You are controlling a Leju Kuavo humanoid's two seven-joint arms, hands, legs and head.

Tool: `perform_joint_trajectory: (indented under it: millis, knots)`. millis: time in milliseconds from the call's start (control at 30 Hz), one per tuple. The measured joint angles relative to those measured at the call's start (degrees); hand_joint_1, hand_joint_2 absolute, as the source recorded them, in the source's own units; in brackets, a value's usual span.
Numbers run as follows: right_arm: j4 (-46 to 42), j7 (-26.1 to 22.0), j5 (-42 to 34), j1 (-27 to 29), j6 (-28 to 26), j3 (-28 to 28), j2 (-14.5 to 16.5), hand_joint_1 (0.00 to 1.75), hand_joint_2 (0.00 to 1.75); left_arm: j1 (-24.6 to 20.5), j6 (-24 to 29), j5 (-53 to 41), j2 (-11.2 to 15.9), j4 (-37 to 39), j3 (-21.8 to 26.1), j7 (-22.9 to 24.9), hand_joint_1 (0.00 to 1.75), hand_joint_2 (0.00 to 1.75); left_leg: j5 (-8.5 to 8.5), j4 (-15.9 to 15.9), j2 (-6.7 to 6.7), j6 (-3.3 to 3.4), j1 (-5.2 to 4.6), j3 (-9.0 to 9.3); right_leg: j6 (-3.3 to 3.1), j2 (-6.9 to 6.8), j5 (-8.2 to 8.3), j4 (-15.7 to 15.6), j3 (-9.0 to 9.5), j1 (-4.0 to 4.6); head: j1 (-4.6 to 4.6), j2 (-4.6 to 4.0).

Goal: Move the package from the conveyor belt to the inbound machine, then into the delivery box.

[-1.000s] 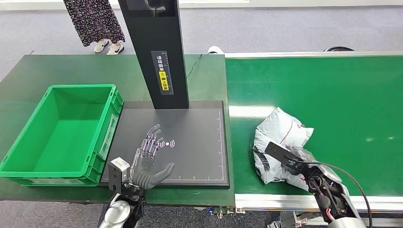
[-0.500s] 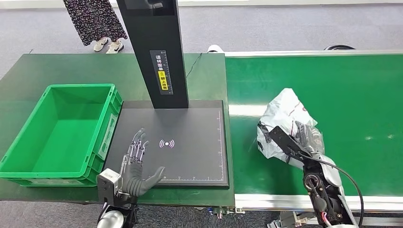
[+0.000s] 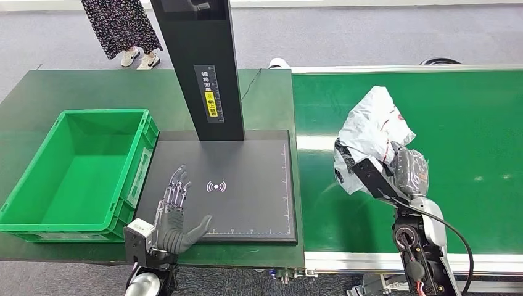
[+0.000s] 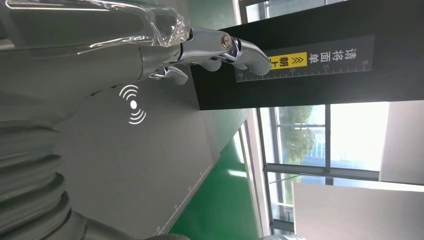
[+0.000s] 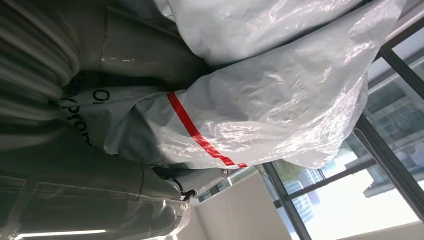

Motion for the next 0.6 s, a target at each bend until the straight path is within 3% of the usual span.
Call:
perform_joint_trajectory:
  millis: [233, 367, 467, 600]
  knots:
    - [-3.09, -5.3, -0.55, 1.0, -5.25, -0.14, 0.43, 1.75, 1.75, -0.2, -0.45, 0.89, -0.04, 0.09, -0.02, -1.15, 0.0, 1.75, 0.0, 0.0, 0.01, 0.0, 0.0, -0.06, 0.0, 0.01, 0.0, 0.0, -0.07, 0.0, -0.01, 0.0]
    - [-5.22, -10.38, 0.9, 0.8, -4.15, 1.56, 0.8, 1.75, 1.75, -0.67, -0.62, 1.26, -0.12, 0.41, -0.07, -2.04, 0.0, 1.75, 0.0, -0.01, 0.04, 0.0, 0.0, -0.1, 0.0, 0.03, 0.0, 0.0, -0.06, 0.0, 0.02, 0.0]
    - [-5.46, -14.22, 4.47, -1.1, 1.24, 7.39, 0.93, 1.75, 1.75, -1.28, -0.01, 1.24, -0.19, 0.95, -0.14, -3.05, 0.0, 1.75, 0.01, -0.02, 0.2, 0.0, 0.01, -0.09, -0.02, 0.18, 0.03, 0.01, -0.1, 0.02, 0.01, 0.0]
    - [-1.71, -13.15, 4.75, -6.32, 2.85, 18.44, 3.72, 1.75, 1.75, -3.89, 1.97, 1.14, -0.51, 2.34, -0.63, -3.93, 0.0, 1.75, 0.11, -0.02, 0.16, -0.02, 0.07, -0.07, -0.05, 0.16, 0.06, 0.03, -0.14, 0.08, -0.01, 0.0]
